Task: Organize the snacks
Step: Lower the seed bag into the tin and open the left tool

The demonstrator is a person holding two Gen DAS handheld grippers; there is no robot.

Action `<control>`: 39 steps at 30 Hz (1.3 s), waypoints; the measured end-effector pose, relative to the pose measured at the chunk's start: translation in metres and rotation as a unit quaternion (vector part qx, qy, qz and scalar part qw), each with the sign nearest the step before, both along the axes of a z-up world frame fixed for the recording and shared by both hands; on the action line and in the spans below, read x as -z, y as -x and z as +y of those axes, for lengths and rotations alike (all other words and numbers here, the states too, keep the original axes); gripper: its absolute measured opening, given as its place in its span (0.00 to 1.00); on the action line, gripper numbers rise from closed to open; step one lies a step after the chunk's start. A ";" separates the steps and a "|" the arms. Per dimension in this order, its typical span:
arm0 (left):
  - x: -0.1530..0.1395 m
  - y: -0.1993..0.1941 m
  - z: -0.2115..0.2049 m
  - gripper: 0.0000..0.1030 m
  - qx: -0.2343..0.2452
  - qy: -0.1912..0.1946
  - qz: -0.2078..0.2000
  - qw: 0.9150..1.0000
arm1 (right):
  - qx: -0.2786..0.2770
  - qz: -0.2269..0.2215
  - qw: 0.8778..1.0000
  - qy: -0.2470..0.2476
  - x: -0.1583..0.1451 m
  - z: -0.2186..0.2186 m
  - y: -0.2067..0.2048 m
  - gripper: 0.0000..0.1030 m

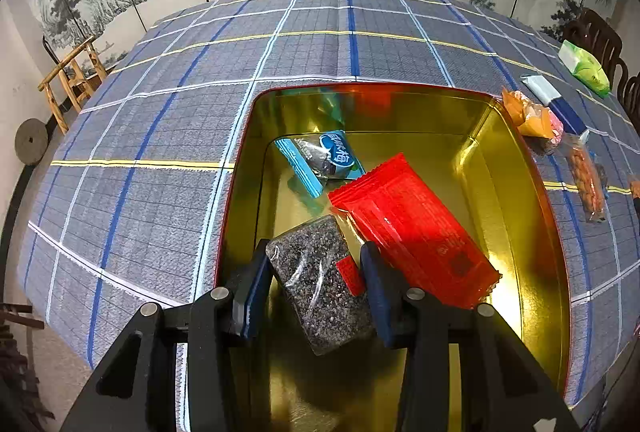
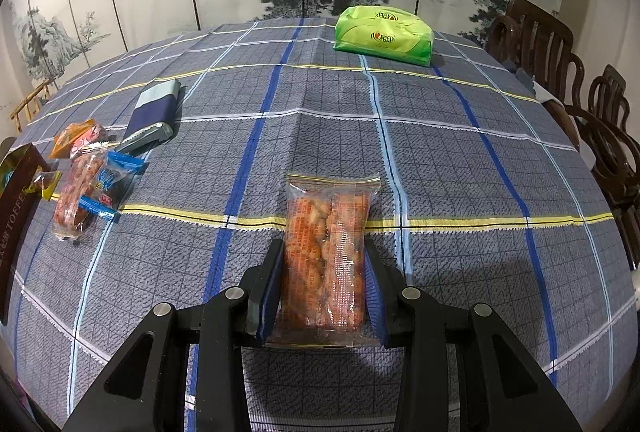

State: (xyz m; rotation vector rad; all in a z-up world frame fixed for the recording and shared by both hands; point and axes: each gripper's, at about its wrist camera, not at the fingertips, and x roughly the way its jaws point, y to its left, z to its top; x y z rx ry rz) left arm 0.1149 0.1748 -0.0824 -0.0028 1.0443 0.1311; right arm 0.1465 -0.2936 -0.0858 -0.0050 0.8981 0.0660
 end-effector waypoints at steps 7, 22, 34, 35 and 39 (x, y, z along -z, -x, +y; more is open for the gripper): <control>0.001 0.001 0.001 0.39 0.000 -0.004 0.000 1.000 | 0.000 0.000 1.000 0.000 0.000 0.002 -0.001 0.37; -0.004 0.005 0.005 0.41 -0.003 -0.002 -0.010 1.000 | 0.001 0.000 1.000 0.001 0.000 0.003 -0.001 0.37; -0.031 0.031 0.025 0.50 -0.012 0.076 -0.066 0.995 | 0.004 0.014 1.000 -0.003 -0.005 0.006 0.008 0.37; -0.031 0.035 0.026 0.53 -0.015 0.085 -0.064 0.994 | 0.004 0.015 1.000 -0.007 -0.006 0.006 0.010 0.37; -0.038 0.053 0.023 0.64 -0.029 0.107 -0.068 0.991 | 0.007 0.020 0.999 -0.031 -0.007 0.007 0.016 0.37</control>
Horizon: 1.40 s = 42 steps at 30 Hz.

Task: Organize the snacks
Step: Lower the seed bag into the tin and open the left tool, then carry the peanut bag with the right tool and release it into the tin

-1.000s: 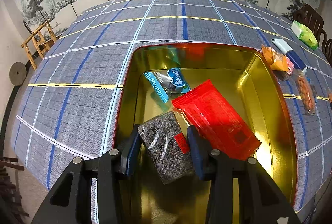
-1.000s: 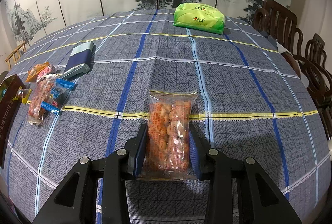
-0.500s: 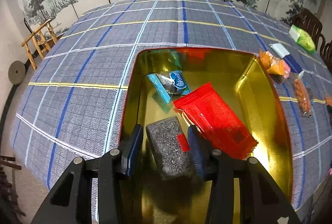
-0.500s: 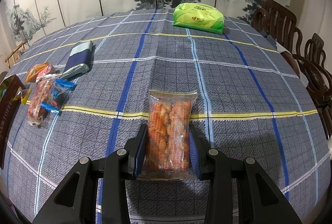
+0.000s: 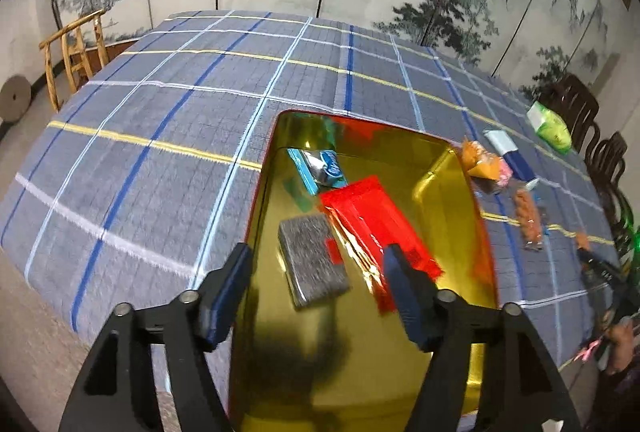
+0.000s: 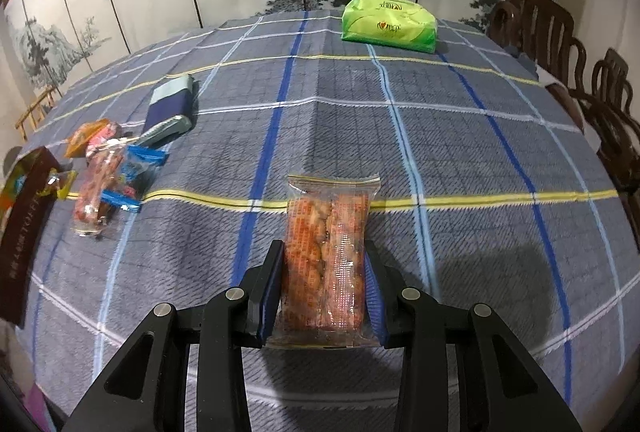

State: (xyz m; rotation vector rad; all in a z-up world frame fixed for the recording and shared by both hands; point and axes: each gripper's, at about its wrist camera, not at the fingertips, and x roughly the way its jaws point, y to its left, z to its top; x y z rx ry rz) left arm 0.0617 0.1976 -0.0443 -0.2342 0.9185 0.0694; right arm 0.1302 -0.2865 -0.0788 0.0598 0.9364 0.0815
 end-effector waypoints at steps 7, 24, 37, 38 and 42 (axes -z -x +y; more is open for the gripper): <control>-0.025 0.027 -0.028 0.99 -0.023 -0.048 -0.028 0.998 | 0.004 0.012 0.998 -0.054 -0.001 0.006 0.011 0.37; -0.023 0.055 -0.021 0.99 -0.045 -0.004 -0.048 0.998 | -0.099 -0.013 0.985 -0.138 -0.053 0.098 0.039 0.37; -0.032 0.068 -0.019 0.98 -0.039 -0.065 -0.063 0.995 | -0.296 -0.006 0.938 -0.180 -0.102 0.285 0.018 0.37; -0.032 0.068 -0.018 0.98 -0.041 -0.070 -0.062 0.995 | -0.306 -0.001 0.936 -0.173 -0.099 0.302 0.012 0.37; -0.029 0.068 -0.012 0.98 -0.043 -0.090 -0.056 0.993 | -0.323 0.021 0.934 -0.154 -0.084 0.336 -0.007 0.37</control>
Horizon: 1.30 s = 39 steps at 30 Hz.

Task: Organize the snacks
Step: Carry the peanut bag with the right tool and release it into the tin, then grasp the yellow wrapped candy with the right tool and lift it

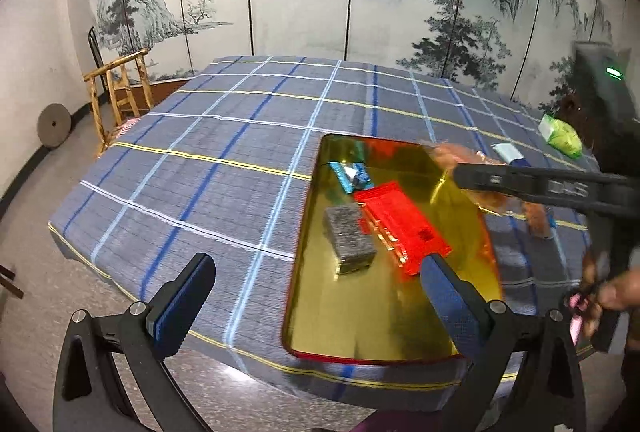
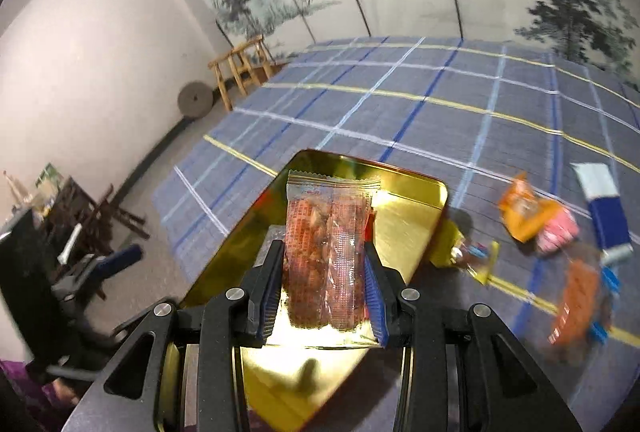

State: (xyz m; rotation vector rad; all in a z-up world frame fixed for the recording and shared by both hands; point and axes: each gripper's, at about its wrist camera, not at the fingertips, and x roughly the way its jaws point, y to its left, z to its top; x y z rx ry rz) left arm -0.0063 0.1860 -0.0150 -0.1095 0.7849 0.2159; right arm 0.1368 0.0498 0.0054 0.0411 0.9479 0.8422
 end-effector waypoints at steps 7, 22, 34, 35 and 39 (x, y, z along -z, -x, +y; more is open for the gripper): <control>0.009 0.000 0.003 0.98 0.012 -0.013 0.014 1.000 | -0.007 0.033 0.999 0.040 0.033 0.037 -0.034 0.37; 0.021 -0.002 0.017 0.98 0.016 0.005 0.029 0.999 | 0.000 -0.006 0.999 0.033 0.017 0.003 -0.043 0.48; 0.024 -0.020 -0.011 0.98 0.044 -0.006 0.047 0.998 | -0.138 -0.096 0.963 0.211 0.039 -0.036 -0.038 0.44; 0.024 -0.021 -0.012 0.98 0.044 -0.009 0.048 0.998 | -0.148 -0.100 0.959 0.219 0.043 -0.033 -0.042 0.44; 0.026 -0.030 -0.012 0.98 0.037 -0.004 0.058 0.998 | -0.204 -0.104 0.947 0.223 0.053 -0.019 -0.049 0.44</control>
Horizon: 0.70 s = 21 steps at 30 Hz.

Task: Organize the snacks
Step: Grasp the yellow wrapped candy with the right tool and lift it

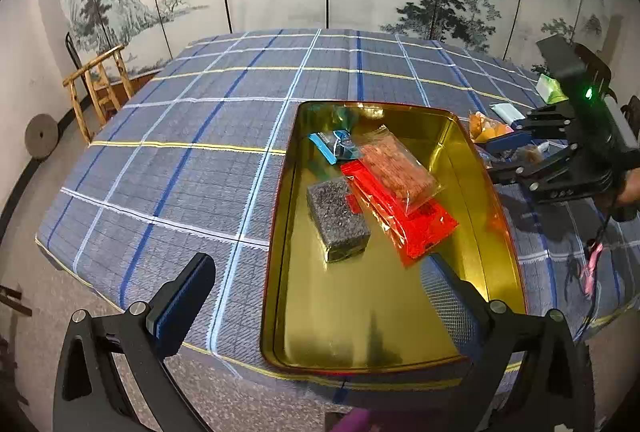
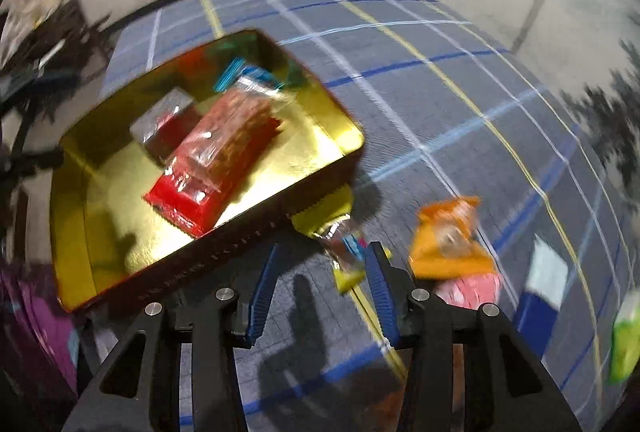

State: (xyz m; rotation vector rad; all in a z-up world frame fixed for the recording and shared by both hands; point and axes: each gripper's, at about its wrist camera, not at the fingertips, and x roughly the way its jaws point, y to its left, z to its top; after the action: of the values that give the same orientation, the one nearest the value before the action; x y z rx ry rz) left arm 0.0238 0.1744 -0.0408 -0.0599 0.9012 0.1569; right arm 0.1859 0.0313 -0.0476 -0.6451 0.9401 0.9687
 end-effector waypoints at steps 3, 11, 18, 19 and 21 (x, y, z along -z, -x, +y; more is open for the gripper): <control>0.002 -0.007 -0.002 0.98 -0.002 0.000 0.009 1.000 | -0.028 -0.013 0.999 0.028 0.010 0.008 -0.009 0.44; 0.004 -0.019 -0.020 0.98 0.016 -0.025 0.028 0.999 | -0.060 0.035 0.997 0.034 0.023 0.022 -0.025 0.33; -0.019 -0.009 -0.040 0.98 0.057 -0.037 -0.019 0.998 | 0.096 0.014 0.993 -0.075 -0.016 -0.082 0.031 0.24; -0.021 -0.009 -0.045 0.98 0.067 -0.037 -0.020 0.997 | 0.123 0.014 0.988 -0.092 -0.020 -0.099 0.036 0.24; -0.025 -0.010 -0.062 0.98 0.096 -0.039 -0.020 0.994 | 0.214 0.005 0.968 -0.127 -0.025 -0.159 0.054 0.24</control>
State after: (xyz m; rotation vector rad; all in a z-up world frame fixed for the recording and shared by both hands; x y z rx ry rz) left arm 0.0340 0.1126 -0.0153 0.0965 0.8543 0.0124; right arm 0.1323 -0.1274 -0.0226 -0.2045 0.8981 0.6879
